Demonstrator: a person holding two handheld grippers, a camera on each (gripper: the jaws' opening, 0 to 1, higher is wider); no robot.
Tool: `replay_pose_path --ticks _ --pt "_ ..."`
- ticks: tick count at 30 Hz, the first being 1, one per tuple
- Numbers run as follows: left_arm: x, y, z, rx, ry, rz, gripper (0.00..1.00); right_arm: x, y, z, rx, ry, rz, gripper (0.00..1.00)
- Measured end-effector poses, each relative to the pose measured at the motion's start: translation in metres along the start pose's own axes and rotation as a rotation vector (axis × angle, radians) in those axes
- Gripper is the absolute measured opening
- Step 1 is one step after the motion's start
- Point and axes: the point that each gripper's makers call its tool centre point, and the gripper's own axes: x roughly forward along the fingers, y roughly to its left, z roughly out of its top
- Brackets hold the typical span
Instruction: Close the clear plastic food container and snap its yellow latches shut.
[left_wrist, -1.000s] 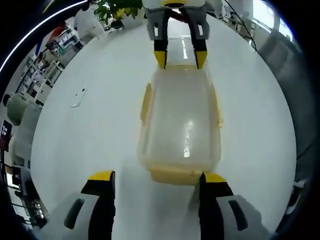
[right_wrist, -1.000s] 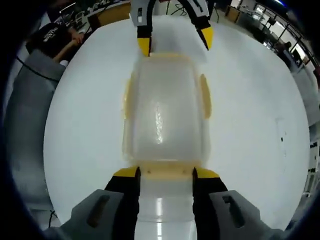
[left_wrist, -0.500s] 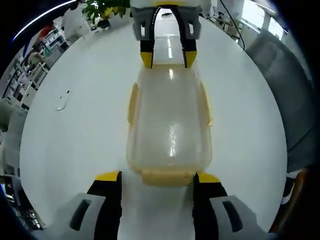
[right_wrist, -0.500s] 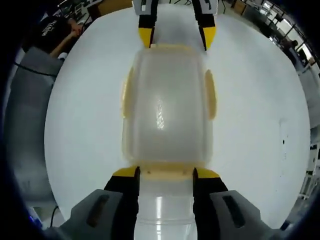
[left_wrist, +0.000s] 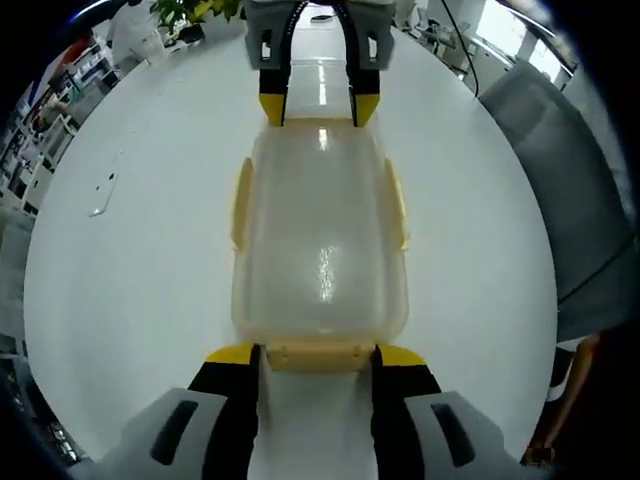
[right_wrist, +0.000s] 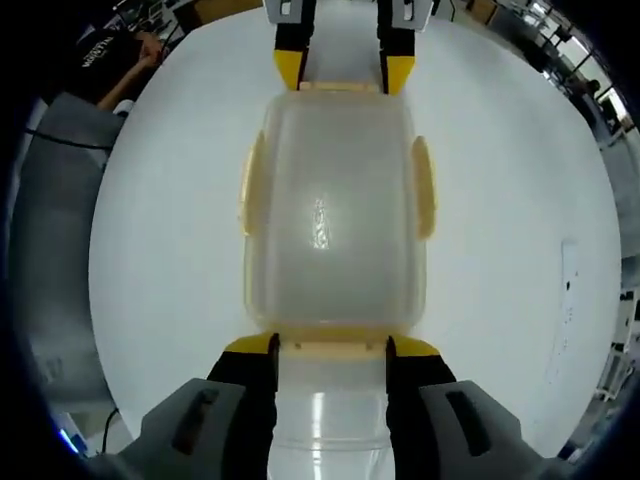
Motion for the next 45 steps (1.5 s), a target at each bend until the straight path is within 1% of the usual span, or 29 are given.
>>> replay_pose_path --ticks 4,7,9,12,16,22,25,30,36,38,39,40,41,42,45 --pt "0.000 -0.003 0.000 -0.002 0.021 0.002 0.38 0.000 0.001 0.000 0.004 0.002 -0.001 0.39" --pt "-0.001 -0.007 0.000 0.002 0.035 -0.003 0.34 0.000 0.001 0.000 0.006 0.015 -0.004 0.38" --pt "-0.001 -0.007 -0.001 -0.003 0.038 0.000 0.33 0.002 -0.002 0.000 0.003 0.026 -0.005 0.38" --pt "-0.001 -0.007 -0.001 -0.009 0.037 -0.002 0.33 0.002 -0.003 -0.001 0.005 0.032 -0.006 0.37" --pt "-0.001 -0.005 -0.002 -0.016 0.049 0.000 0.34 0.002 -0.003 -0.001 0.004 0.034 -0.005 0.37" --pt "-0.001 -0.006 -0.001 -0.018 0.050 -0.004 0.35 0.002 -0.004 -0.002 0.000 0.047 0.000 0.38" --pt "-0.001 -0.005 0.000 -0.011 0.061 -0.007 0.35 0.002 -0.004 -0.002 -0.003 0.050 0.001 0.38" --pt "0.000 -0.006 0.001 -0.020 0.101 -0.001 0.34 0.003 -0.006 -0.003 -0.002 0.039 0.002 0.37" --pt "0.000 -0.005 0.000 -0.018 0.110 0.000 0.34 0.002 -0.005 -0.004 0.012 0.016 -0.013 0.37" --pt "0.000 -0.004 0.000 -0.028 0.110 -0.001 0.34 0.001 -0.004 -0.003 0.003 0.021 -0.029 0.37" --pt "0.000 -0.003 0.000 -0.024 0.117 -0.003 0.34 0.001 -0.003 -0.003 0.012 0.023 -0.031 0.37" --pt "0.000 -0.004 0.000 -0.021 0.125 -0.004 0.34 0.001 -0.003 -0.003 0.012 0.022 -0.031 0.37" --pt "-0.002 -0.006 -0.004 -0.009 0.175 -0.014 0.34 0.001 0.002 -0.001 0.019 0.007 -0.017 0.37" --pt "-0.003 -0.008 -0.005 -0.003 0.197 -0.025 0.34 0.000 0.004 0.000 0.026 0.001 -0.012 0.37" --pt "-0.007 -0.011 -0.005 -0.003 0.195 -0.025 0.33 -0.004 0.010 0.002 0.033 -0.022 0.000 0.37"
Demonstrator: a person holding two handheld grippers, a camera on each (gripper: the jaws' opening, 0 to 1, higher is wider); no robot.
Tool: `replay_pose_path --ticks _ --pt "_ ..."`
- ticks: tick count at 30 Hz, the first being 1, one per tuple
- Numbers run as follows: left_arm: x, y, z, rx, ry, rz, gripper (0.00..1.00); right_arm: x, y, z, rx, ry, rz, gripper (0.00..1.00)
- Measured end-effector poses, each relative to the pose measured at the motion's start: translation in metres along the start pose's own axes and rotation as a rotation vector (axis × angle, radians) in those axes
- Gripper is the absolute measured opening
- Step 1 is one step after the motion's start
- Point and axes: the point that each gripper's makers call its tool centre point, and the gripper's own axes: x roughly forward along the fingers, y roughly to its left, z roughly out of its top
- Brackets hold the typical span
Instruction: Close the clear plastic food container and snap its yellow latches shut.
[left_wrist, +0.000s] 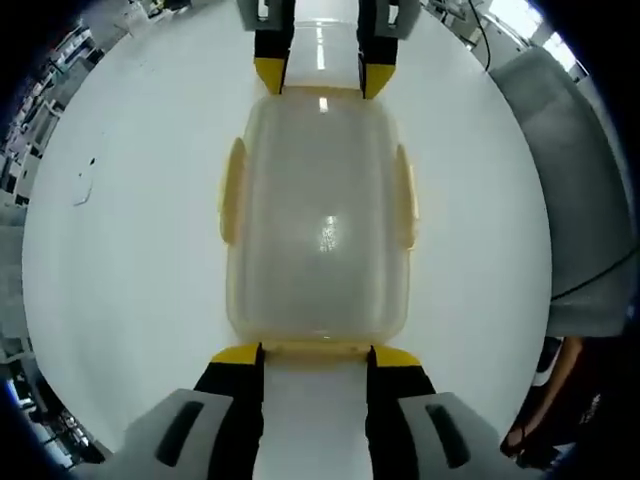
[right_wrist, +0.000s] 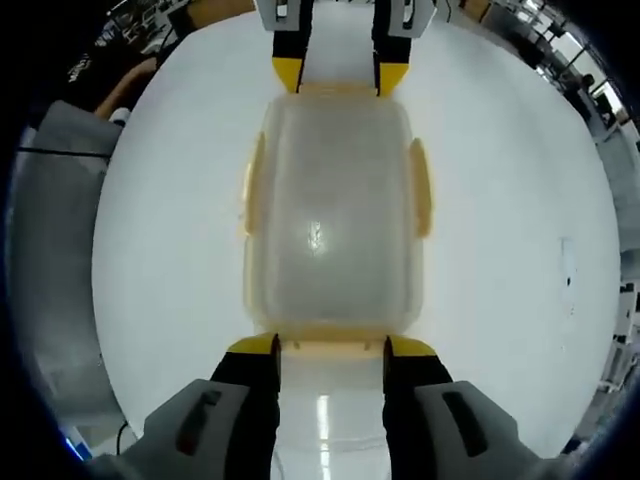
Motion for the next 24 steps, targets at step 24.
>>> replay_pose_path --ticks 24 --pt "-0.070 -0.016 0.065 -0.062 -0.053 0.058 0.33 -0.085 0.002 -0.044 -0.066 -0.082 -0.104 0.37"
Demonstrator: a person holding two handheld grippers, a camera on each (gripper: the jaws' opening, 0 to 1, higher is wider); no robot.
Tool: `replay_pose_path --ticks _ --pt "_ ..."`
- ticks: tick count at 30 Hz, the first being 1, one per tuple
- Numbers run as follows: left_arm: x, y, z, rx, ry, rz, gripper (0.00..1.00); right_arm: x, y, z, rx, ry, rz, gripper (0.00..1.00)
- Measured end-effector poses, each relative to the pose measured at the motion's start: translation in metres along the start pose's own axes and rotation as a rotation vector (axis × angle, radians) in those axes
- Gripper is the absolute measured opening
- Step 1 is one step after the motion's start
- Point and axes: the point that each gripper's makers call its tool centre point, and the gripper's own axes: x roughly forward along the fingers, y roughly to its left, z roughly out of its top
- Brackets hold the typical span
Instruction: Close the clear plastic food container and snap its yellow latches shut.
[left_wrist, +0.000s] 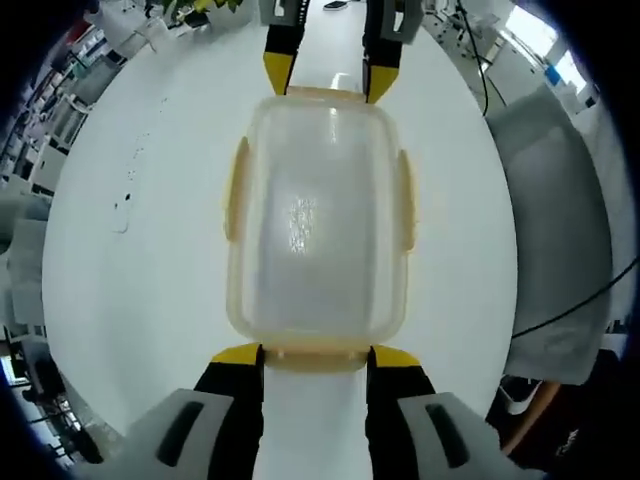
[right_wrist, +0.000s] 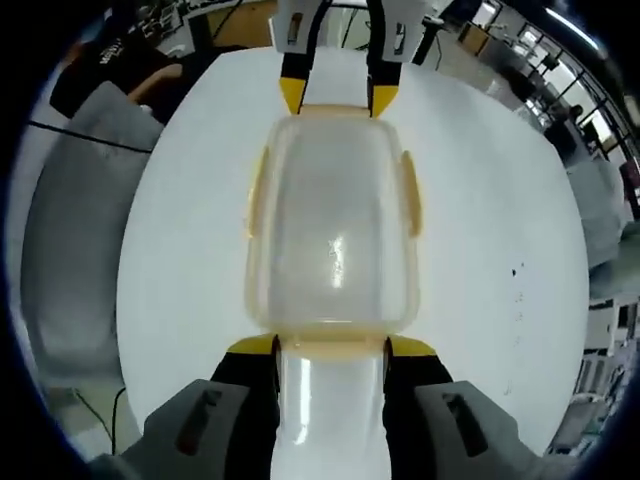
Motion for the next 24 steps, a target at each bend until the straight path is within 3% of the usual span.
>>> replay_pose_path --ticks 10,17,24 --pt "0.009 0.003 0.071 0.026 -0.017 0.004 0.33 -0.019 0.001 -0.064 0.025 0.034 -0.023 0.37" --pt "0.018 0.005 0.105 0.039 -0.018 -0.003 0.33 -0.024 0.001 -0.101 0.046 0.039 -0.023 0.37" --pt "0.027 0.006 0.135 0.047 -0.017 -0.019 0.33 -0.024 -0.013 -0.132 0.062 0.036 -0.017 0.37"
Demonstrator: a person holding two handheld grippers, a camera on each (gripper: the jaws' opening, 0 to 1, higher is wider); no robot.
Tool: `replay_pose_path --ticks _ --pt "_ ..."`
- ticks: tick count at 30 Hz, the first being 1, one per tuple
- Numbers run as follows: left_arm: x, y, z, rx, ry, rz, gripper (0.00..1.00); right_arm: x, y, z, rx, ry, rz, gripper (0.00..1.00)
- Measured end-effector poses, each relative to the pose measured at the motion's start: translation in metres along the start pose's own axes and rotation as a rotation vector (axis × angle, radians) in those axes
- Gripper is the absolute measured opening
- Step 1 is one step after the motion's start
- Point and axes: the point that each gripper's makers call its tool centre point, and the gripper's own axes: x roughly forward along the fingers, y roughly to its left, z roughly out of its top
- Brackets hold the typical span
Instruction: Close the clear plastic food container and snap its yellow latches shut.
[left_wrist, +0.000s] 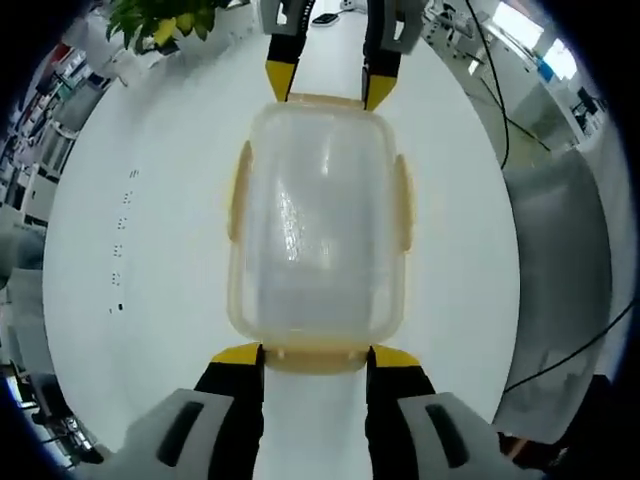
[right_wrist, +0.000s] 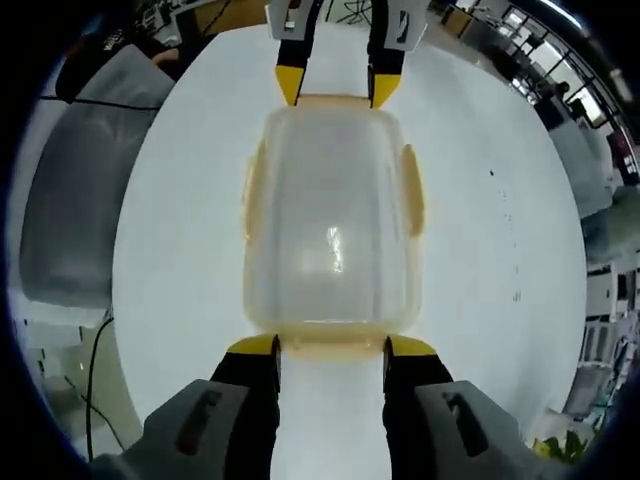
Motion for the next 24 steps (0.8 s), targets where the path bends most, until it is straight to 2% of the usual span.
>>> replay_pose_path --ticks 6,12,16,24 --pt "0.007 0.001 0.018 0.007 0.009 -0.012 0.33 0.001 0.003 -0.022 0.014 0.002 0.006 0.37" --pt "0.012 -0.001 0.023 -0.010 0.016 -0.034 0.33 0.005 0.001 -0.027 0.000 0.012 0.016 0.37" --pt "0.014 0.002 0.021 -0.009 0.026 -0.027 0.33 0.005 0.002 -0.026 0.007 -0.008 0.016 0.37" --pt "0.012 -0.002 0.015 -0.022 0.043 -0.050 0.33 0.005 0.012 -0.020 -0.002 -0.002 0.035 0.37"
